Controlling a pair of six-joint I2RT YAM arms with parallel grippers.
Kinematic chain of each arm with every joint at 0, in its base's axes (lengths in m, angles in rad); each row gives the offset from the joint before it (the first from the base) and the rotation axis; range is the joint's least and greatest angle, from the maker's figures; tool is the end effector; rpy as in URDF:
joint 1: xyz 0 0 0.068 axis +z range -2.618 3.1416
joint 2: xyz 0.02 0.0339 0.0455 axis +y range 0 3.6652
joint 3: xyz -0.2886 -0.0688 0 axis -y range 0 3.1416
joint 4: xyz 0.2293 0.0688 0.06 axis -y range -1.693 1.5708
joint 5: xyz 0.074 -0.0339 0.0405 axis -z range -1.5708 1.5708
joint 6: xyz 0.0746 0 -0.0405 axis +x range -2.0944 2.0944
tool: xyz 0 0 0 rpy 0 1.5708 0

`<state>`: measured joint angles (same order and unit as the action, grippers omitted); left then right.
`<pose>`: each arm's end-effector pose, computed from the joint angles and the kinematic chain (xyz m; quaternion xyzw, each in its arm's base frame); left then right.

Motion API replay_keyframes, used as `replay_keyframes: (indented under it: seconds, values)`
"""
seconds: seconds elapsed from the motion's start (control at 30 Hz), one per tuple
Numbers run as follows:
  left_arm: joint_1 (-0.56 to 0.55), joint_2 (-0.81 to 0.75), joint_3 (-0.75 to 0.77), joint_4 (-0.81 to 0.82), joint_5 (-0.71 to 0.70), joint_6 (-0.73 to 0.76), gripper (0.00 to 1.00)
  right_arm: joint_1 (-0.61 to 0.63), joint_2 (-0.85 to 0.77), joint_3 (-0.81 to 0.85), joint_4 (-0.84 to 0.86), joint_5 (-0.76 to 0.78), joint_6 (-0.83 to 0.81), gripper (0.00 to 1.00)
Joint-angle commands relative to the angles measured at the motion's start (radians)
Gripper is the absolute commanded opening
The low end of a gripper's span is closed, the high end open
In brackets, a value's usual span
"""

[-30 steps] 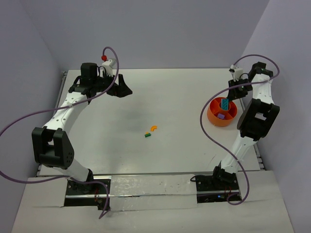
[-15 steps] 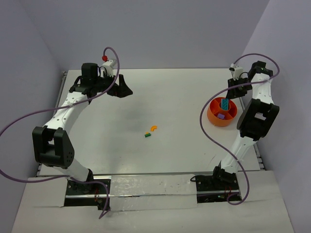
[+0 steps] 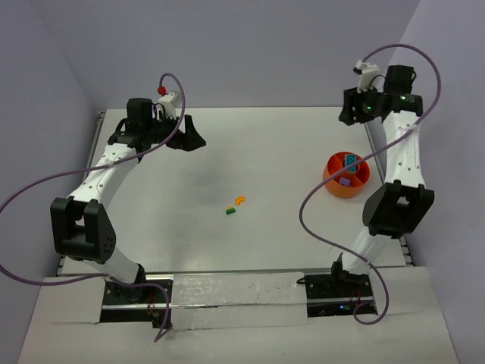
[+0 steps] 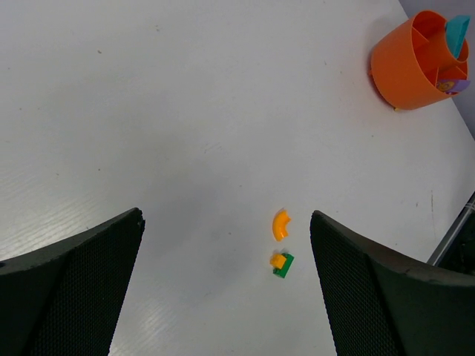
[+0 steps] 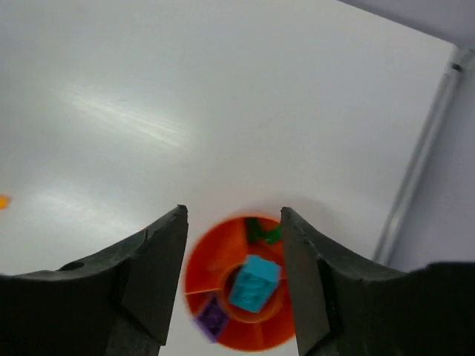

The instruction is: Sort the legos into containers by color

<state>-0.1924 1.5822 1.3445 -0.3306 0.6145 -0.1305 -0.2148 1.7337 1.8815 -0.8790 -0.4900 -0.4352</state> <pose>0.3589 -0.1137 0.3338 0.1711 0.8310 -0.3354 0.4094 0.3874 -0.0486 0.3980 -0.1957 0.8697 0.0836 0.4454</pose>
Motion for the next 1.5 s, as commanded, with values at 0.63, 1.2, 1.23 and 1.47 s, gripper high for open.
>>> replay_keyframes:
  seconds: [0.63, 1.2, 1.23, 1.47]
  values:
    - [0.166, -0.088, -0.049, 0.11, 0.163, -0.087, 0.99, 1.035, -0.026, -0.532, 0.242, 0.019, -0.066, 0.6]
    - [0.166, -0.073, -0.07, 0.117, 0.208, -0.064, 0.99, 1.044, 0.073, -0.586, 0.372, 0.143, -0.249, 0.48]
    - [0.166, -0.073, -0.069, 0.117, 0.208, -0.063, 0.99, 1.044, 0.084, -0.577, 0.372, 0.158, -0.247, 0.48]
    - [0.166, -0.061, -0.062, 0.13, 0.211, -0.067, 0.99, 1.043, 0.121, -0.59, 0.403, 0.196, -0.277, 0.48]
